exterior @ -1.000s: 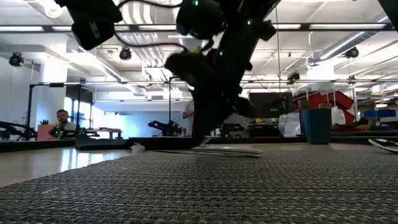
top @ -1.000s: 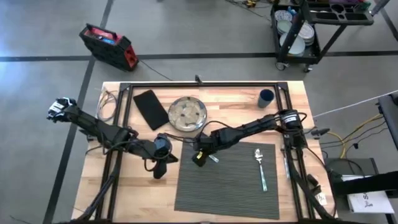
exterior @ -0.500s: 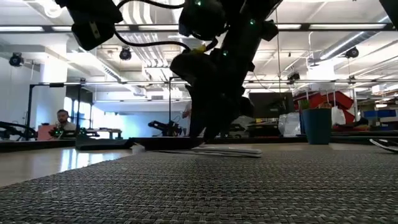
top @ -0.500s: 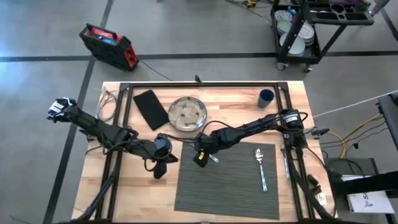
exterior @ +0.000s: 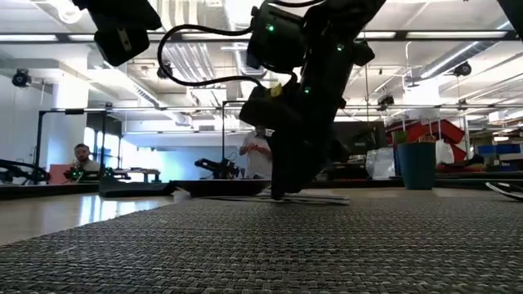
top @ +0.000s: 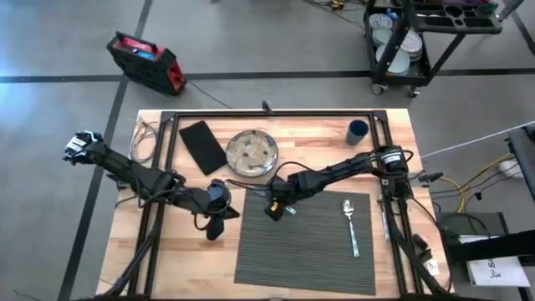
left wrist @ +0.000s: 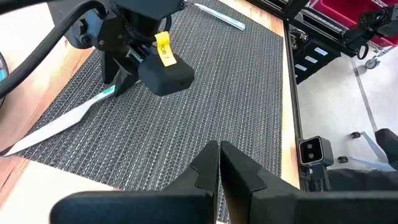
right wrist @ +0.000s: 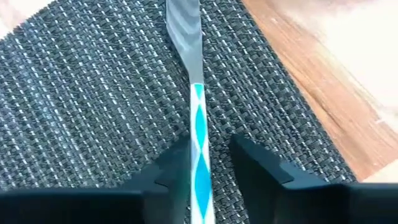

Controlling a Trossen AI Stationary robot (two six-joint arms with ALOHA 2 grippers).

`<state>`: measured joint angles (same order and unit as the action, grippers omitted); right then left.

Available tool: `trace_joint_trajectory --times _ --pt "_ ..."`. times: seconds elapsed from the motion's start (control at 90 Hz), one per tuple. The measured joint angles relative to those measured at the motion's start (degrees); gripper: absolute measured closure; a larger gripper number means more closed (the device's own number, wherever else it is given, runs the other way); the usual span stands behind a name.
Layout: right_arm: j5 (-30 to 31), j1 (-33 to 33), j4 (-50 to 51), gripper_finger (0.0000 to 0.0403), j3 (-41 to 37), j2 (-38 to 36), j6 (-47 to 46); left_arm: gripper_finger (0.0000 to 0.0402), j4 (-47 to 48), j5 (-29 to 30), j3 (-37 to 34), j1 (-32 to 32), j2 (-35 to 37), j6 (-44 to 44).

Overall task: Set table place
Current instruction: Put the blue knife on the gray mat

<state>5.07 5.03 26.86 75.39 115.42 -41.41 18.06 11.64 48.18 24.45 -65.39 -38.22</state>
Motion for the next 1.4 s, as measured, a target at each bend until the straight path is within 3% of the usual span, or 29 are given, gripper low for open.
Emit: trace_joint_trajectory --times 0.167,0.511,1.011,1.4 --pt "-0.5 0.1 -0.3 0.0391 0.0 0.0 -0.4 0.0402 0.0 0.0 0.0 0.0 0.0 0.2" --pt "-2.5 0.2 0.6 0.0399 0.4 -1.0 -2.3 0.0402 0.0 0.0 0.0 0.0 0.0 0.2" --pt "-1.8 1.6 6.8 0.0402 1.2 -12.5 -6.9 0.0402 0.1 2.9 0.0 -0.1 0.0 1.5" --pt "7.5 7.2 16.1 0.0403 1.2 -20.7 -16.5 0.0402 0.1 3.9 -0.1 -0.1 0.0 1.7"
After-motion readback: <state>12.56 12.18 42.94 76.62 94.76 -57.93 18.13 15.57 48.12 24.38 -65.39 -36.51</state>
